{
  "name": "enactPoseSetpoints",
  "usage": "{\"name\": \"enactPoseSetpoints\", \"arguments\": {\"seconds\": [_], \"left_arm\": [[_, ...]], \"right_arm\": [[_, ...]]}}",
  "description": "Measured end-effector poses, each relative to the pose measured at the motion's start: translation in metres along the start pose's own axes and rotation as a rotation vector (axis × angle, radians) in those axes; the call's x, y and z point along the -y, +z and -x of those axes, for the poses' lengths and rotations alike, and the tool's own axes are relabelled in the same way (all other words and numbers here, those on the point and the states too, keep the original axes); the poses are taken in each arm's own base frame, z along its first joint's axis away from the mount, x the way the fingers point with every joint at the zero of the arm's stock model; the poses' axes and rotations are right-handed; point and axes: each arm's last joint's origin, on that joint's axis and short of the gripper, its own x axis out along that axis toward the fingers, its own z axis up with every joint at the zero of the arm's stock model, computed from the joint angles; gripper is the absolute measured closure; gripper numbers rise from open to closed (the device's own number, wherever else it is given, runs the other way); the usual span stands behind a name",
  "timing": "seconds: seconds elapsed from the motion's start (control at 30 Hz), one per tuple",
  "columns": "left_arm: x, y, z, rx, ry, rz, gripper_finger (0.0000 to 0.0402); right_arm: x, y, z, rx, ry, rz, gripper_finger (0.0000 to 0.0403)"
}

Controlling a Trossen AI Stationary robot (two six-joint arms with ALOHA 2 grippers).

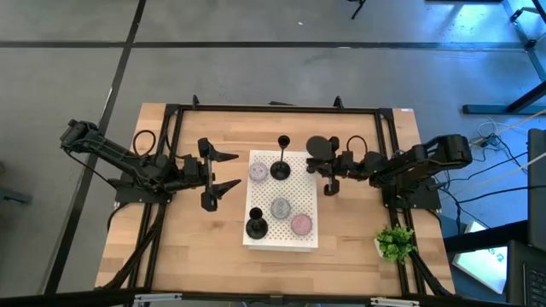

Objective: Pick & Place candle stick holders
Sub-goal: Put the candle holder on the shelf

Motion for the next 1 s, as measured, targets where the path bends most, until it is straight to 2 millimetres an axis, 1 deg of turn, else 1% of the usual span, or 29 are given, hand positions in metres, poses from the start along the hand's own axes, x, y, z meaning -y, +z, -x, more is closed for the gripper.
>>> {"name": "enactPoseSetpoints", "arguments": {"seconds": [0.2,0.63,0.77,1.0], "left_arm": [[0.0001,0.0000,0.0000,0.000,-0.001,0.000,0.0080],[0.0001,0.0000,0.0000,0.000,-0.002,0.000,0.0080],[0.0001,0.0000,0.0000,0.000,-0.002,0.000,0.0080],[0.0000,0.0000,0.0000,0.000,-0.002,0.000,0.0080]], "right_arm": [[-0.0039,-0.0030,-0.0056,-0.006,-0.006,0.013,0.0389],[-0.0036,-0.0064,-0.0061,-0.021,-0.002,0.013,0.0388],[-0.0030,-0.0066,-0.0061,-0.023,-0.003,0.005,0.0377],[-0.0030,-0.0075,-0.0061,-0.032,-0.003,0.004,0.0374]]}}
